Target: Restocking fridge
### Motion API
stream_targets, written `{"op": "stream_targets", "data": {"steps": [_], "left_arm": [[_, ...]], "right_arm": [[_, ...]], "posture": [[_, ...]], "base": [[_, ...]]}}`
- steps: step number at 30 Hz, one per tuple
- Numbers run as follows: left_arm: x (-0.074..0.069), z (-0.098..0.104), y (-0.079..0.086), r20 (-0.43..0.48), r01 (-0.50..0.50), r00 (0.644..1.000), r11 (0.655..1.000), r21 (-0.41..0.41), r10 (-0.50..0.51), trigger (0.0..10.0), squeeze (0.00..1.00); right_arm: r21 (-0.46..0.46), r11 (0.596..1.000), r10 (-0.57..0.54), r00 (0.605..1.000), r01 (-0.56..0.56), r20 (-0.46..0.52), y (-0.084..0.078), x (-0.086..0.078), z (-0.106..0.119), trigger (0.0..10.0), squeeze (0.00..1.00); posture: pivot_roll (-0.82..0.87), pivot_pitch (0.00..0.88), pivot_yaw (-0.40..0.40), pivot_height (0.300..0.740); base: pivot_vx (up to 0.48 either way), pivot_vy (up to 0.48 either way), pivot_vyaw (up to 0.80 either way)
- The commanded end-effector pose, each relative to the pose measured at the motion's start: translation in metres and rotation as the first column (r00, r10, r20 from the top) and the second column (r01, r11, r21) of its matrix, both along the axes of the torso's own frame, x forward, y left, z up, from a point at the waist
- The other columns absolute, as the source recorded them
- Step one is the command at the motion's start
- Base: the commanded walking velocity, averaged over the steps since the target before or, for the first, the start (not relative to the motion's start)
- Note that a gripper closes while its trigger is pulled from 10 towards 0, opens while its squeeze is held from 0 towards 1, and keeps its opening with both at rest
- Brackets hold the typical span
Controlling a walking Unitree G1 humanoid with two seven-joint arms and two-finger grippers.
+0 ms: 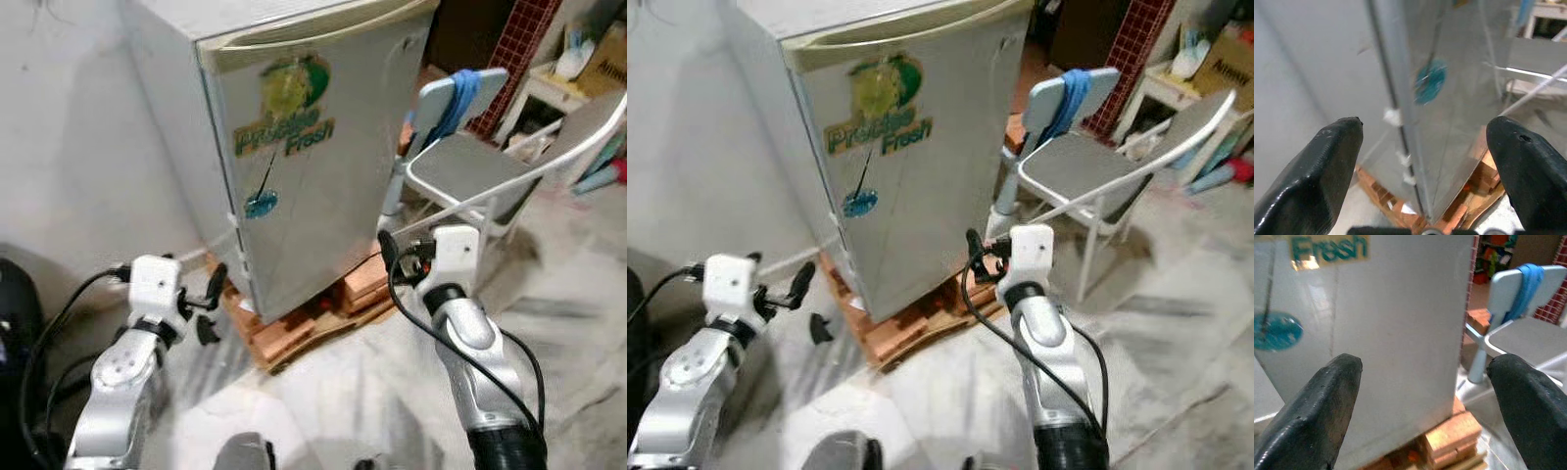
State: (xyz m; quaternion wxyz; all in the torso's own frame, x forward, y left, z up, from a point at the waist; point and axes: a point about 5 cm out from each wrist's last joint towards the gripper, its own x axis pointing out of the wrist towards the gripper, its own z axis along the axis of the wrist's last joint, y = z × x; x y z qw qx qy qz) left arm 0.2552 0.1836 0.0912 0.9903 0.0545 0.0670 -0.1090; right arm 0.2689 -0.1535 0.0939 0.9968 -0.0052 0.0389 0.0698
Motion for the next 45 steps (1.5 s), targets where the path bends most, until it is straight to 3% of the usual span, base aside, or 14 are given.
{"op": "stream_targets", "data": {"steps": [1,6,9,13,17,25,38,43,45], "left_arm": [[0.001,-0.009,-0.004,-0.051,0.035,0.998,0.999,0.026,-0.034,10.0,0.00],[-0.001,-0.012,-0.016,-0.055,0.071,0.996,0.995,0.069,-0.068,10.0,0.00],[-0.008,-0.012,-0.016,-0.047,0.047,0.998,0.997,0.056,-0.044,10.0,0.00],[-0.013,-0.007,-0.004,-0.002,-0.009,1.000,0.995,0.101,0.009,10.0,0.00],[-0.019,-0.012,0.007,-0.037,-0.094,0.995,0.994,0.062,0.096,10.0,0.00],[-0.034,-0.018,0.005,-0.068,-0.085,0.993,0.992,0.096,0.092,10.0,0.00],[-0.018,-0.002,0.007,0.012,-0.095,0.996,0.987,0.128,0.094,10.0,0.00],[-0.023,-0.005,0.014,0.002,-0.136,0.991,0.982,0.132,0.137,10.0,0.00],[-0.029,-0.011,0.018,-0.030,-0.155,0.987,0.980,0.127,0.160,10.0,0.00]], "right_arm": [[-0.036,0.999,0.034,0.999,-0.033,0.016,0.004,-0.005,0.006,10.0,0.00],[-0.082,0.994,0.075,0.997,-0.074,0.016,0.002,-0.019,0.006,10.0,0.00],[-0.030,0.999,-0.016,1.000,0.016,0.016,-0.005,-0.023,0.005,10.0,0.00],[-0.085,0.988,-0.127,0.991,0.129,0.036,-0.011,-0.028,0.000,10.0,0.00],[-0.083,0.988,-0.125,0.992,0.127,0.034,-0.012,-0.028,0.002,10.0,0.00],[-0.082,0.984,-0.159,0.987,0.159,0.013,-0.021,-0.033,-0.002,10.0,0.00],[-0.024,0.995,-0.095,0.995,0.095,0.010,-0.007,-0.028,0.001,10.0,0.00],[-0.028,0.991,-0.132,0.991,0.133,0.025,-0.015,-0.040,0.007,10.0,0.00],[-0.066,0.981,-0.180,0.983,0.181,0.033,-0.030,-0.053,0.007,10.0,0.00]], "posture": [[0.01,0.028,0.103,0.740],[0.00,0.032,0.078,0.740],[0.03,0.022,0.041,0.740],[0.07,0.000,-0.037,0.740],[0.06,0.041,-0.039,0.740],[0.07,0.066,-0.028,0.740],[0.10,0.045,-0.056,0.740],[0.09,0.056,-0.034,0.740],[0.07,0.052,-0.001,0.740]], "base": [[0.000,0.000,0.00],[0.000,0.000,0.00],[0.000,0.000,0.00],[0.000,0.000,0.00],[0.000,0.000,0.00],[0.000,0.000,-0.38],[0.000,0.000,-0.31],[0.000,0.000,0.00],[0.000,0.000,0.00]]}}
